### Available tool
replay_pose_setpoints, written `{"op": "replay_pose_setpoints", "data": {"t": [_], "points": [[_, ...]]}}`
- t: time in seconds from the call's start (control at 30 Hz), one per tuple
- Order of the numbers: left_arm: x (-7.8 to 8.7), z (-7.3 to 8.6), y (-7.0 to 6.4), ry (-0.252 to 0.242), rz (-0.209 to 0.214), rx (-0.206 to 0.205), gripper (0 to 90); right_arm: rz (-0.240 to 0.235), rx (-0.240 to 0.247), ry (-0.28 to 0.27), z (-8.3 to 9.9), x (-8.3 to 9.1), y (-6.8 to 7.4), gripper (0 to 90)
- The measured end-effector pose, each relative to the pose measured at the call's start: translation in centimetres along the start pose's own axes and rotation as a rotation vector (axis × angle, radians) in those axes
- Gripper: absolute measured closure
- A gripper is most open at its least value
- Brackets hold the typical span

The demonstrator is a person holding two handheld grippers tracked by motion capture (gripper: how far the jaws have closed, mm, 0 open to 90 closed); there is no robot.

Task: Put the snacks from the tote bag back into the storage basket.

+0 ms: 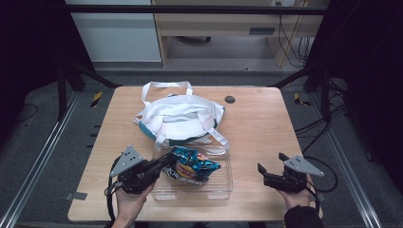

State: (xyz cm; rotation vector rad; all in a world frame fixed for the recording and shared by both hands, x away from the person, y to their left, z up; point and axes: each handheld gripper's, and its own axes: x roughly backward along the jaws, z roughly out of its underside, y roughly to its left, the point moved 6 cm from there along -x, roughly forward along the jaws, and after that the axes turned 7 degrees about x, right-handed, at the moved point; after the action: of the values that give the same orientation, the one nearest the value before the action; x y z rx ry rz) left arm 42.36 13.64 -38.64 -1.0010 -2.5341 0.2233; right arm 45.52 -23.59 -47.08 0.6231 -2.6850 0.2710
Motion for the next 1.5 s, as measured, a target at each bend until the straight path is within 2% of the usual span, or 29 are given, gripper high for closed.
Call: {"op": "replay_pose_setpoints", "data": {"t": [0.23, 0.6, 0.67, 1.0, 1.5], "points": [[-0.3, 0.3, 0.4, 0.013, -0.016, 0.012, 89.6, 0.001, -0.002, 0.004, 0.0, 0.0, -0.1, 12.3], [-0.6, 0.7, 1.2, 0.017, -0.072, 0.044, 89.6, 0.000, 0.000, 0.011, 0.1, -0.1, -0.1, 12.3], [-0.7, 0.7, 1.2, 0.019, -0.071, 0.049, 89.5, 0.000, 0.002, 0.010, 0.1, -0.1, -0.1, 12.3], [-1.0, 1.0, 1.8, 0.026, -0.106, 0.063, 89.4, 0.001, 0.001, 0.013, 0.2, -0.2, -0.1, 12.3], [-1.5, 0.9, 2.2, 0.014, -0.136, 0.071, 89.4, 0.000, -0.002, 0.017, 0.2, -0.2, -0.1, 12.3]]}}
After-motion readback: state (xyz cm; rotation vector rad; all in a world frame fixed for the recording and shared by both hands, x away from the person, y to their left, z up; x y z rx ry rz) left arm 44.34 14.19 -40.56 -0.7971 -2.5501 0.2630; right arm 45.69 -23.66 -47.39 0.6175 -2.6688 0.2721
